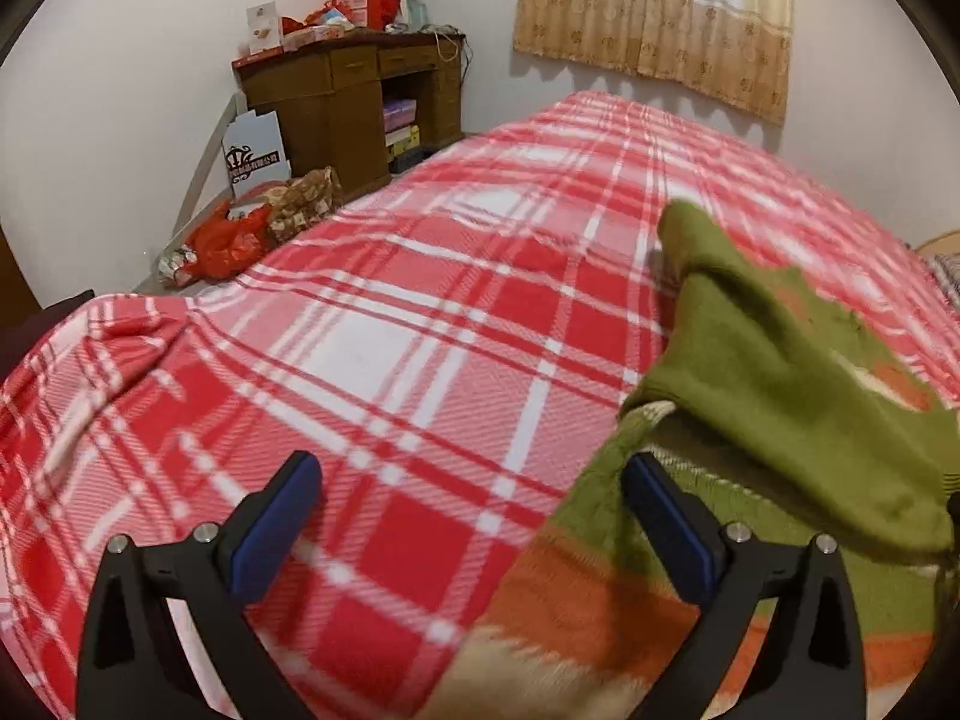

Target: Fold small clothes

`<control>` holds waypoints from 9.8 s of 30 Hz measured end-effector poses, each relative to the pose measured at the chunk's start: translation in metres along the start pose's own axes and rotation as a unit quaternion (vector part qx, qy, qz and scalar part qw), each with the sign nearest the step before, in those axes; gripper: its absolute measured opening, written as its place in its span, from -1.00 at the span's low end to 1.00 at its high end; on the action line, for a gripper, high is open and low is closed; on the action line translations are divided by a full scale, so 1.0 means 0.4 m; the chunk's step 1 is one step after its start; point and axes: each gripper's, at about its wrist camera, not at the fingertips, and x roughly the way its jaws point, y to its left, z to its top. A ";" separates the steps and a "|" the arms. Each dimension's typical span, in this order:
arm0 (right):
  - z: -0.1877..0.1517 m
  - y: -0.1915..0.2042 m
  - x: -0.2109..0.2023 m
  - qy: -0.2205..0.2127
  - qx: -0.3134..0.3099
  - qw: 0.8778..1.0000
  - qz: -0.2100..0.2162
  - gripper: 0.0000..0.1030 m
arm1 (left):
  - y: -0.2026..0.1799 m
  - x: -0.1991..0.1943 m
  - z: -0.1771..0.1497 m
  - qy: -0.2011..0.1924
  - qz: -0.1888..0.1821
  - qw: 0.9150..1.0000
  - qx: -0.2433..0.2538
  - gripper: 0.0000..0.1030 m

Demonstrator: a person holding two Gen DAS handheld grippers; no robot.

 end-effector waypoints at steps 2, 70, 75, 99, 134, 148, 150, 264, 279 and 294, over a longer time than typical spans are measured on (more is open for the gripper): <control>0.013 -0.001 -0.048 -0.029 0.005 0.999 -0.012 -0.60 | 0.021 -0.033 0.024 -0.022 -0.018 0.999 -0.017 1.00; -0.079 -0.073 -0.096 0.023 0.045 0.998 0.026 -0.58 | -0.056 0.078 0.031 -0.004 -0.040 0.999 -0.015 1.00; -0.078 0.014 -0.156 -0.030 -0.009 0.999 0.039 -0.58 | -0.125 -0.029 0.048 -0.064 -0.039 0.997 0.036 1.00; -0.356 -0.032 -0.440 -0.035 0.035 0.993 0.105 0.31 | 0.135 -0.236 -0.118 -0.003 -0.142 0.976 0.166 1.00; -0.687 0.067 -0.362 0.147 0.072 0.967 0.196 -0.87 | 0.192 -0.230 -0.381 0.175 -0.253 0.939 0.156 -0.83; -0.333 0.025 -0.379 0.008 0.113 0.948 0.297 -0.88 | 0.053 -0.276 -0.097 0.096 -0.339 0.926 0.136 -0.83; -0.289 0.013 -0.341 0.003 0.118 0.952 0.282 -0.88 | 0.034 -0.250 -0.056 0.079 -0.325 0.932 0.139 -0.83; 0.154 0.076 -0.170 -0.137 -0.066 0.988 -0.013 -0.92 | -0.212 0.033 0.270 -0.016 -0.251 0.964 0.085 -0.81; 0.260 0.001 0.174 -0.096 -0.071 0.987 -0.106 -0.92 | -0.370 0.298 0.330 0.002 -0.187 0.978 0.093 -0.81; 0.264 -0.077 0.242 0.015 -0.004 0.998 -0.058 -0.54 | -0.379 0.349 0.331 0.076 -0.137 0.984 0.086 -0.11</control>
